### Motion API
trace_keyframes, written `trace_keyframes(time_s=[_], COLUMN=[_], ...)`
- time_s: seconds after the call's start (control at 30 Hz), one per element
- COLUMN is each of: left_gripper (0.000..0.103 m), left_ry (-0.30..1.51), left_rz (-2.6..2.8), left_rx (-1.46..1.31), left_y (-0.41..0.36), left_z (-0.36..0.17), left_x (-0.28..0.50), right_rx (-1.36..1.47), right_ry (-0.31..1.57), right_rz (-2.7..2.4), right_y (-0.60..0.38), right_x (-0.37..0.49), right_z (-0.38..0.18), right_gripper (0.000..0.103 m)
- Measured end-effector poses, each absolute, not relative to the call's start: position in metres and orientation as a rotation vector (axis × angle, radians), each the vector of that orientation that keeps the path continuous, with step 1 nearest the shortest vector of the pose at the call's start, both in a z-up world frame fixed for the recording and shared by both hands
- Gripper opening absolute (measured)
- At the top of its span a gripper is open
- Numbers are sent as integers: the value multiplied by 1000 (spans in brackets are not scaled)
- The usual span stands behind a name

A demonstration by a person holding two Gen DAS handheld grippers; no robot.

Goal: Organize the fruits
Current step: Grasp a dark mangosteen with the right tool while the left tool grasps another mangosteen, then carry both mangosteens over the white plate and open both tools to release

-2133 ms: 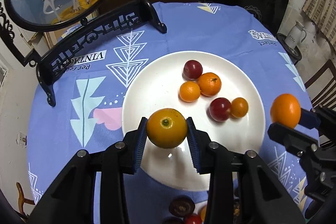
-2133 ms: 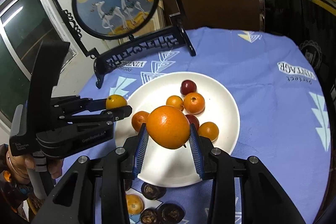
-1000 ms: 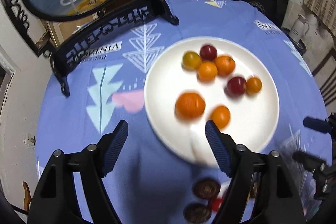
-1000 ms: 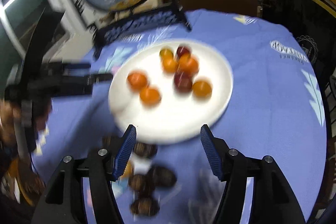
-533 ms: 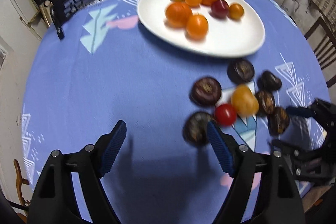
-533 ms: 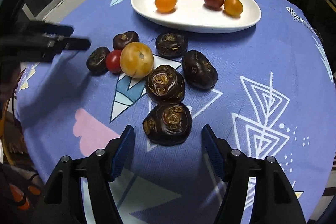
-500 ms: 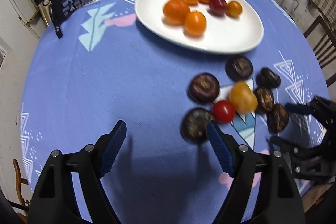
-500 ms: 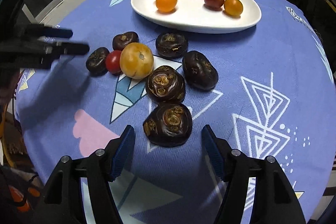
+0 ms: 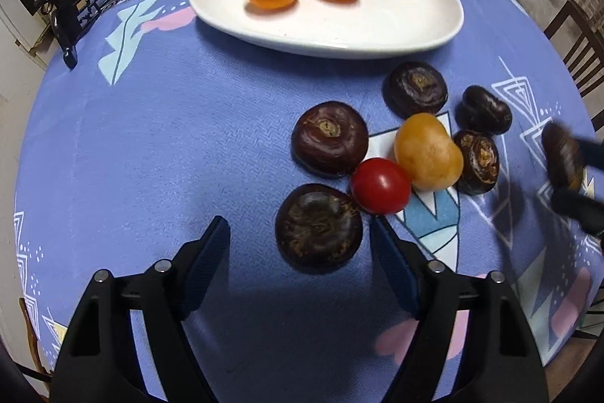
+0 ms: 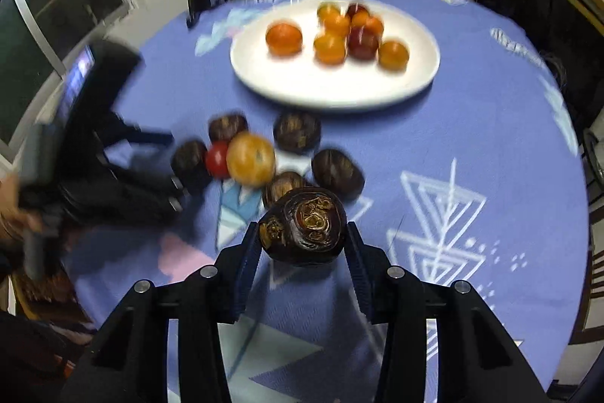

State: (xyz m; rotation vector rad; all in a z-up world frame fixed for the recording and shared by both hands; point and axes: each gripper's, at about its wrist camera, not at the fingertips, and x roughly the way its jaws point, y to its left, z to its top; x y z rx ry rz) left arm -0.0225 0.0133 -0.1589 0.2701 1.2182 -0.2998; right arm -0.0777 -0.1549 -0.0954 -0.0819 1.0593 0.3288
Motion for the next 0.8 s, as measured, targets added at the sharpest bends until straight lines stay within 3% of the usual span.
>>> trace_keyframes(time_s=[0.07,0.8], left_gripper=[42,42], left_ry=[1216,1083], left_rz=[-325,-357], left_rx=[251,239], left_y=[11,-3], left_z=[-155,-79], left_x=[-24,-17], right_rx=[-90,-115], right_ry=[1032,983], right_rz=[320,251], right_y=[-153,-157], right_x=[-76,-65], right_z=[-84,-54], right_gripper=[45,45])
